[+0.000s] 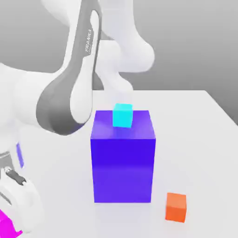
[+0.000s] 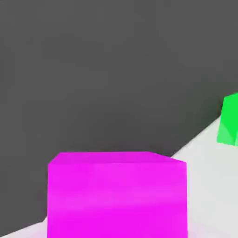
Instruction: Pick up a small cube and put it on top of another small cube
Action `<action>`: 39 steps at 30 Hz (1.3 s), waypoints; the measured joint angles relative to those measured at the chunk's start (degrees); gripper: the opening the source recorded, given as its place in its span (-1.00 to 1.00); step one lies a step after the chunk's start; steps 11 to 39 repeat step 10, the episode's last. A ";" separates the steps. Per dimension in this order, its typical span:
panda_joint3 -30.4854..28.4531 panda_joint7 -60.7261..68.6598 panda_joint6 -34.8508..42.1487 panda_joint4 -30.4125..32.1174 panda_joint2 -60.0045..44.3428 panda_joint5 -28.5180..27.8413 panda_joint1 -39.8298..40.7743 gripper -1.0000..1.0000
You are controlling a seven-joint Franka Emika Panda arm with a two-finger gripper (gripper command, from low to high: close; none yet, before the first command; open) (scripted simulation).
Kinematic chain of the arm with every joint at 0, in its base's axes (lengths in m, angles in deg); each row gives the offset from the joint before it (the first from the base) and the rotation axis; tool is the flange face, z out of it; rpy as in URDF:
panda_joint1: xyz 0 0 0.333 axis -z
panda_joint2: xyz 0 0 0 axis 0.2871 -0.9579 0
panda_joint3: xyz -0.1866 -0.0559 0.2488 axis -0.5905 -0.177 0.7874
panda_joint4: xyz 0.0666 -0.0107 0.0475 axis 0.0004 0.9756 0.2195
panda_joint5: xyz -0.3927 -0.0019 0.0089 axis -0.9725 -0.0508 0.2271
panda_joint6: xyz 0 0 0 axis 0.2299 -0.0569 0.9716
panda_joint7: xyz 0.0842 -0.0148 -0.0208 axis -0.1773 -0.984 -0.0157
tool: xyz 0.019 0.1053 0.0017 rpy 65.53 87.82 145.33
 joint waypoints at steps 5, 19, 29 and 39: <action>-0.79 2.85 -4.11 -2.59 -9.31 1.02 3.58 1.00; -0.79 2.85 -4.11 -2.59 -9.31 1.02 3.58 1.00; -0.79 2.85 -4.11 -2.59 -9.31 1.02 3.58 1.00; -0.79 2.85 -4.11 -2.59 -9.31 1.02 3.58 1.00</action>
